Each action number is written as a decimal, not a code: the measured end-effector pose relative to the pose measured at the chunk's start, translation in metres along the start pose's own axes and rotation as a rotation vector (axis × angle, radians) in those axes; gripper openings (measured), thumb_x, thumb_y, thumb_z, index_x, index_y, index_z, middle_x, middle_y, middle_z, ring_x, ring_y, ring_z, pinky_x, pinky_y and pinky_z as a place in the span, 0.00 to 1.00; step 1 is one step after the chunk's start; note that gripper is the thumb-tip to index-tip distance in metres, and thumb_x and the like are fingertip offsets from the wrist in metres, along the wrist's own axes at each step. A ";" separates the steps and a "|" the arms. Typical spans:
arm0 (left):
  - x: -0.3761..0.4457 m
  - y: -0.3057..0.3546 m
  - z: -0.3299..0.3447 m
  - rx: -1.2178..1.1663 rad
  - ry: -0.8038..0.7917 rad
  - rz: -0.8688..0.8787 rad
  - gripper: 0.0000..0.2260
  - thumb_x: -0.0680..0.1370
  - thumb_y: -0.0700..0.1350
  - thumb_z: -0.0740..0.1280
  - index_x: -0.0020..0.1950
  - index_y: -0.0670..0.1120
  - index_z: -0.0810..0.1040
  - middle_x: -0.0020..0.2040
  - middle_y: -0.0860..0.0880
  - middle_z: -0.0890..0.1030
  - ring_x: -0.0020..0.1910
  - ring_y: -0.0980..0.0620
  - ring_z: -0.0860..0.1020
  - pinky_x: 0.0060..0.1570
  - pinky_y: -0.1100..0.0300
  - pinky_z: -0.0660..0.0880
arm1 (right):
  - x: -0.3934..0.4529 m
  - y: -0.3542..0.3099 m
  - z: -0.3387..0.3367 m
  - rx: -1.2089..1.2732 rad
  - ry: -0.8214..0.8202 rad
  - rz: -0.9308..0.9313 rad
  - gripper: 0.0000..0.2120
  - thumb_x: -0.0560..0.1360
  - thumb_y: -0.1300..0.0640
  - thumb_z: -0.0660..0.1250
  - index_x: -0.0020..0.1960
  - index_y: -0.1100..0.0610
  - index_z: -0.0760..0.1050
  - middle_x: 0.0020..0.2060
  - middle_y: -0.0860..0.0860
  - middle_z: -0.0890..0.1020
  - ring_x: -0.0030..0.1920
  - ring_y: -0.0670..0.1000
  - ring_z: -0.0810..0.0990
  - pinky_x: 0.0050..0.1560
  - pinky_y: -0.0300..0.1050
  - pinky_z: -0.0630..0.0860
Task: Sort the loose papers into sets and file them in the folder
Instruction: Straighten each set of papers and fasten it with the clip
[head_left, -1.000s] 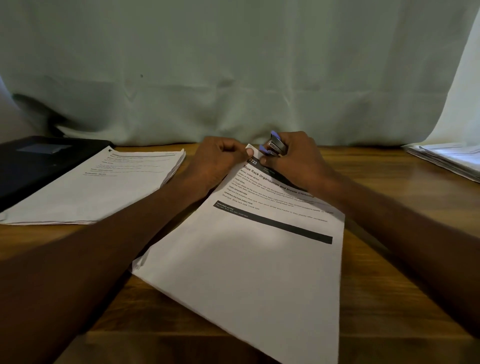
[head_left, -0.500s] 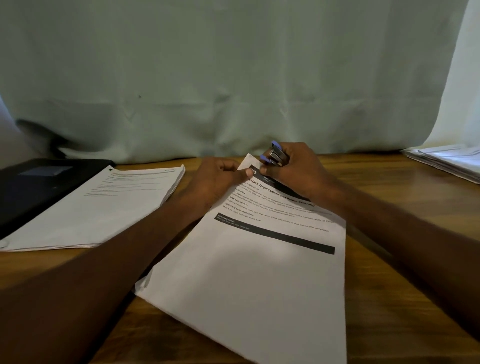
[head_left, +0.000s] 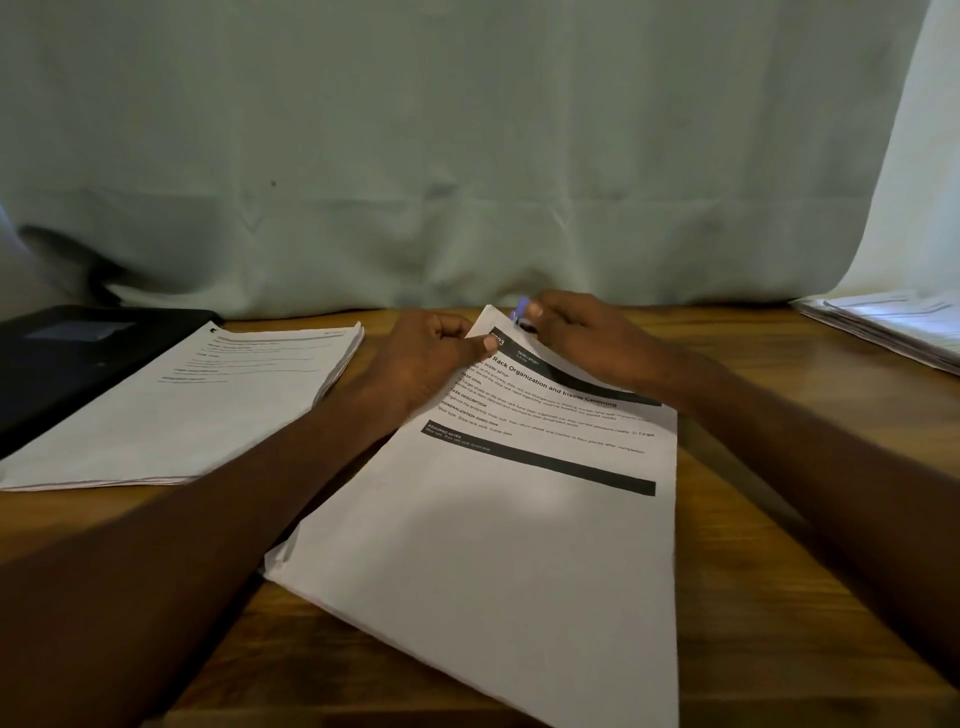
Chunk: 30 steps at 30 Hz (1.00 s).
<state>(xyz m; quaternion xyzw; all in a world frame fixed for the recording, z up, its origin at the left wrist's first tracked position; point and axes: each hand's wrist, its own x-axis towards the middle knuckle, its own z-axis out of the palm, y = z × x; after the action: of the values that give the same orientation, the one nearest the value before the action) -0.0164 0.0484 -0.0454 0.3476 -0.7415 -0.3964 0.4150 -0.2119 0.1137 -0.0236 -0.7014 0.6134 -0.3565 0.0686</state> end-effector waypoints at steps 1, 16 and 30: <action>0.001 -0.001 0.000 0.001 -0.005 0.006 0.07 0.77 0.46 0.75 0.48 0.43 0.86 0.41 0.48 0.88 0.41 0.48 0.87 0.48 0.50 0.83 | -0.001 0.000 0.001 -0.023 0.011 -0.035 0.13 0.86 0.46 0.55 0.49 0.45 0.76 0.44 0.44 0.81 0.46 0.45 0.78 0.47 0.43 0.72; 0.000 0.001 0.000 0.048 0.006 0.150 0.02 0.78 0.44 0.74 0.50 0.48 0.86 0.38 0.53 0.87 0.36 0.57 0.85 0.32 0.69 0.76 | 0.003 0.001 -0.004 -0.187 0.020 -0.246 0.18 0.79 0.53 0.71 0.66 0.57 0.77 0.55 0.48 0.79 0.54 0.47 0.76 0.51 0.31 0.70; 0.003 -0.003 0.002 0.095 0.046 0.206 0.04 0.77 0.46 0.75 0.47 0.46 0.87 0.39 0.48 0.86 0.36 0.51 0.84 0.37 0.58 0.78 | 0.004 -0.004 0.006 -0.077 0.019 -0.165 0.12 0.80 0.55 0.69 0.63 0.53 0.80 0.54 0.45 0.83 0.53 0.44 0.78 0.50 0.30 0.70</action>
<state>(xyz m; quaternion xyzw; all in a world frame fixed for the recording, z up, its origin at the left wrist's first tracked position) -0.0192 0.0450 -0.0479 0.2977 -0.7816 -0.3081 0.4533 -0.2054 0.1087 -0.0244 -0.7481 0.5676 -0.3437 0.0063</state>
